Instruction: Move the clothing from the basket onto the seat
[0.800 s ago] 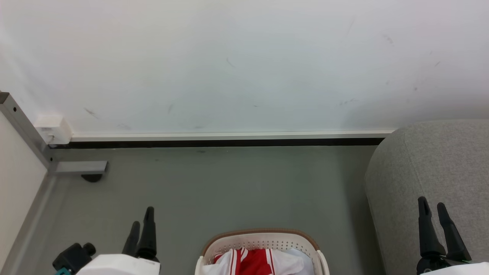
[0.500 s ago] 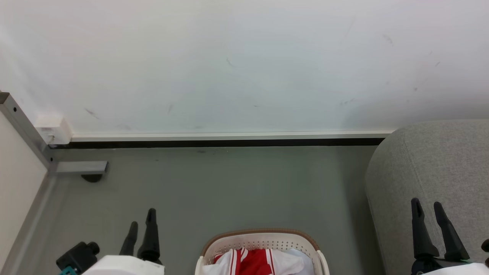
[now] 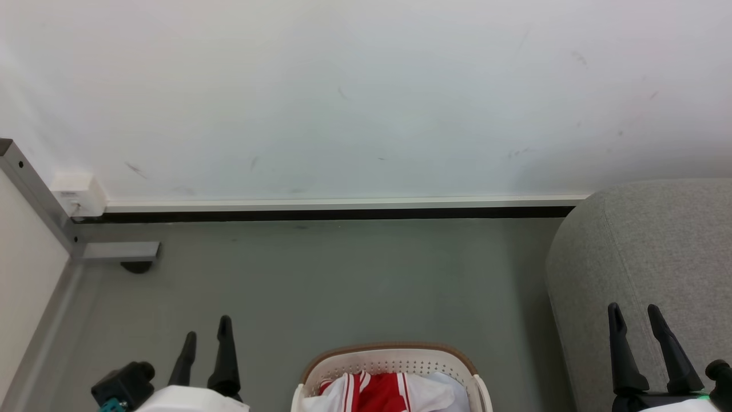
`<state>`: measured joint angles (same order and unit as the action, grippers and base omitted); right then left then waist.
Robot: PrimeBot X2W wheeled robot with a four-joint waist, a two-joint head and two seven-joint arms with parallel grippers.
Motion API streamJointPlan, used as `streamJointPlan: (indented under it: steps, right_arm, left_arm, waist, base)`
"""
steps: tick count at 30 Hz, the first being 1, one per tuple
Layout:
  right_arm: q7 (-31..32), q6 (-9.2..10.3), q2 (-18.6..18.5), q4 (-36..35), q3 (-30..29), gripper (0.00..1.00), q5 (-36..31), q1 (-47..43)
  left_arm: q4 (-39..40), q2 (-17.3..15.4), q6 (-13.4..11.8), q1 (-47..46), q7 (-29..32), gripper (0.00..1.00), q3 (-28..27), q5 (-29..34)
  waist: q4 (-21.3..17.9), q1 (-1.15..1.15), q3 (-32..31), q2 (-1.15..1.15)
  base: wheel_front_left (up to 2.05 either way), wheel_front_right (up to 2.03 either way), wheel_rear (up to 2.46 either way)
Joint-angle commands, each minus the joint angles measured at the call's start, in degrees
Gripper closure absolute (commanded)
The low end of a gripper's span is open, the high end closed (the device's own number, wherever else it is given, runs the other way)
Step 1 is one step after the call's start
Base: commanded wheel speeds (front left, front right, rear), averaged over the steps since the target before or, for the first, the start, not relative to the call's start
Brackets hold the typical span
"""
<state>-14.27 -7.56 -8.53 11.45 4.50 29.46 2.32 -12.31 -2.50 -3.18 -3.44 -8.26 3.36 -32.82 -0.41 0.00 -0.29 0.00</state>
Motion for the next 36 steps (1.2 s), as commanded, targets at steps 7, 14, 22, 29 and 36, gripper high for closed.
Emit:
streamJointPlan:
  steps: [7,14,22,29,36]
  right_arm:
    - [-0.44,0.09,0.8,0.39,-1.61,0.0,-6.23,-0.21]
    - [-0.5,0.09,1.73,0.86,-2.49,0.0,-10.78,-0.6]
    - [-0.54,0.1,2.57,2.05,-3.8,0.0,-13.27,-1.24]
    - [-0.63,0.11,3.42,3.52,-4.28,0.0,-14.24,-1.55]
    - [-0.71,0.11,4.04,4.54,-4.81,0.0,-15.9,-1.47]
  left_arm:
    - [-0.4,-0.48,-0.29,0.2,-1.56,0.0,-0.87,5.98]
    - [-0.89,-0.51,-0.3,0.43,-2.49,0.0,-1.02,10.39]
    - [-0.84,-0.53,0.14,0.89,-3.51,0.0,-0.57,14.93]
    - [-1.18,-0.54,0.97,1.22,-4.32,0.0,-0.27,18.71]
    - [-1.52,-0.55,1.39,1.34,-5.09,0.0,0.19,21.48]
  waist:
    - [-0.14,0.0,0.05,0.0]
    - [-0.05,0.0,0.04,0.0]
    - [-0.05,0.0,-0.19,0.0]
    - [-0.43,0.0,-0.23,0.0]
    - [-0.69,0.0,-0.33,0.0]
  base:
    - [0.0,0.0,0.0]
    - [0.0,0.0,0.0]
    - [0.0,0.0,0.0]
    - [0.0,0.0,0.0]
    - [0.0,0.0,0.0]
